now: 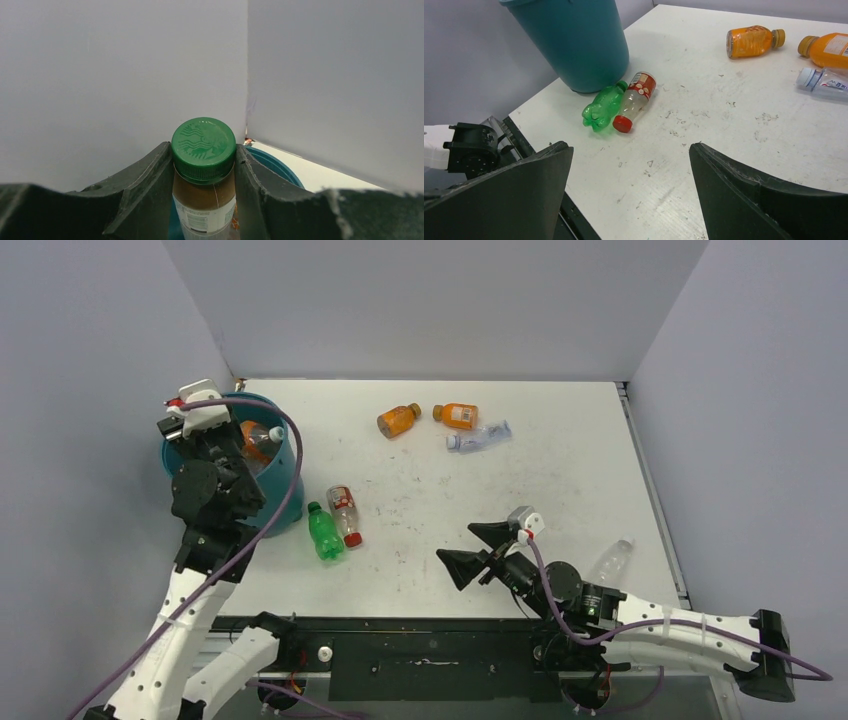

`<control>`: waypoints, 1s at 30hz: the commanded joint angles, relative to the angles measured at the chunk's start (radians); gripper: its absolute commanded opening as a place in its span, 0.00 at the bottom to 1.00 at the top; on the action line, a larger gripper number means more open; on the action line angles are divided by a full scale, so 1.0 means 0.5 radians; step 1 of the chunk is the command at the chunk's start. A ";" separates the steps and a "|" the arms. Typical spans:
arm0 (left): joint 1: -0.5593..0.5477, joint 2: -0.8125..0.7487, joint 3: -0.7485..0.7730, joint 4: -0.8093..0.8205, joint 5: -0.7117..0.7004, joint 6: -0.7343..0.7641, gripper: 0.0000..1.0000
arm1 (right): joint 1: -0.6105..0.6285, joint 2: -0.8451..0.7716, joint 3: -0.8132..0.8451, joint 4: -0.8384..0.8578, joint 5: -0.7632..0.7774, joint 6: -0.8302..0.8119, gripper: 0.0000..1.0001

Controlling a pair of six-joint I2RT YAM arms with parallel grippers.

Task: Put the plastic bottles in the bin
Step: Place the plastic bottle in the trash bin.

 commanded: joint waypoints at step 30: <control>0.530 -0.070 -0.726 -0.429 0.281 -0.965 0.00 | 0.006 -0.125 -0.125 0.127 0.167 -0.007 0.90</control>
